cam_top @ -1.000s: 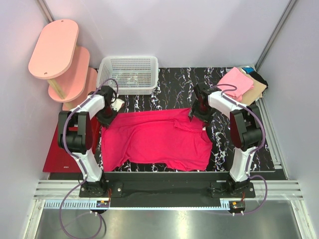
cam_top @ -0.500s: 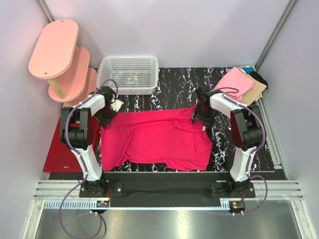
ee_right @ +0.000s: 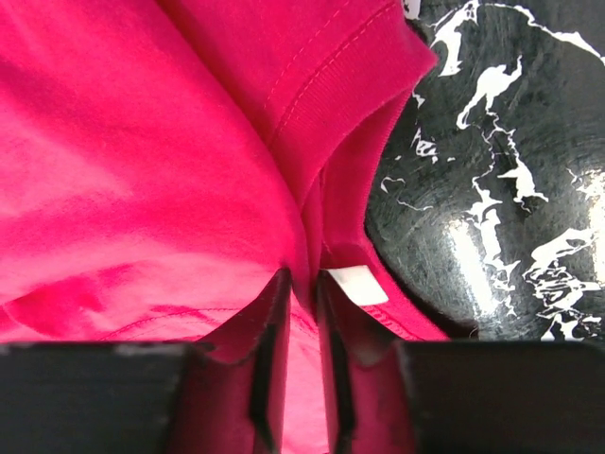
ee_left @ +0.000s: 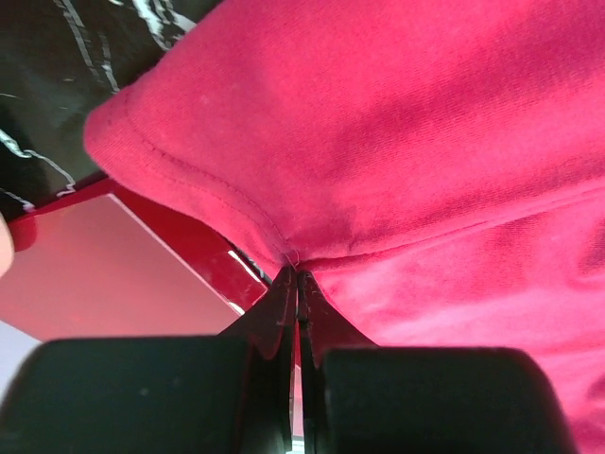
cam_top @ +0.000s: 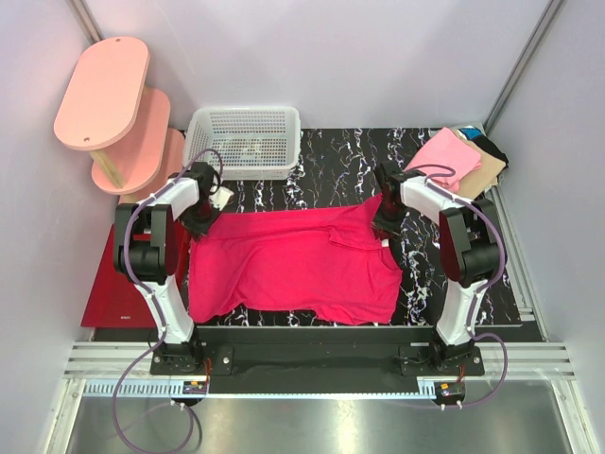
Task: Fold and stack the t-shirts
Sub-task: Flatten out the tshirt
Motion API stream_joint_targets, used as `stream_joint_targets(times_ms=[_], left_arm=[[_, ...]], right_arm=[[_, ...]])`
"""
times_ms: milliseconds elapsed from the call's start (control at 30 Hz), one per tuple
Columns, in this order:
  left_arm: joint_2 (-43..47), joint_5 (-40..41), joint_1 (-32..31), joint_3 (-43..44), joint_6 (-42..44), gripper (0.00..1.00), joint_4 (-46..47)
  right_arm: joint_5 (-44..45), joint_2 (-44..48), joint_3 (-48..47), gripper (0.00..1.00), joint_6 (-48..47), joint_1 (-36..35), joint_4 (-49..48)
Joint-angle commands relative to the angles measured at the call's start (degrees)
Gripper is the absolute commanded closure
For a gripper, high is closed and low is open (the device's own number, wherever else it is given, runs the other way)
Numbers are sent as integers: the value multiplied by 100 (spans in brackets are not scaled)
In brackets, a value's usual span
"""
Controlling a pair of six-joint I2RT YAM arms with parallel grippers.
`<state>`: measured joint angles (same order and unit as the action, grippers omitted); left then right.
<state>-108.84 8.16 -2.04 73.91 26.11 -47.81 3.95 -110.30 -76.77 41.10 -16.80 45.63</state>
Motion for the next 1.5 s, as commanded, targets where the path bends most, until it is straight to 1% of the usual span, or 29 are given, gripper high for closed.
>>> stream_joint_targets(times_ms=[0,33,100,133,267,400,600,833,1167,1300,1467], left_arm=[[38,238,55,229,114,100,132],[47,256,55,220,122,100,140],[55,361,55,247,166,100,167],[56,396,64,264,175,100,176],[47,449,99,440,210,100,176],[99,493,108,598,237,100,167],[205,572,108,721,281,100,141],[109,713,108,1002,316,100,114],[12,880,99,1538,377,100,53],[38,933,99,1521,421,100,53],[99,941,99,1398,413,100,53]], right_arm=[[71,369,22,80,-14,10,-63],[28,386,13,84,-14,10,-63],[-16,492,13,89,12,18,-28],[-43,527,4,94,12,10,-27],[-17,729,-66,100,21,10,-10],[-34,808,-197,100,29,10,52],[-52,844,-637,100,-14,19,192],[-96,861,-901,100,-23,106,315],[-280,1406,-391,100,56,106,333],[-377,1573,-259,99,74,106,341],[-377,1415,-303,98,65,115,333]])
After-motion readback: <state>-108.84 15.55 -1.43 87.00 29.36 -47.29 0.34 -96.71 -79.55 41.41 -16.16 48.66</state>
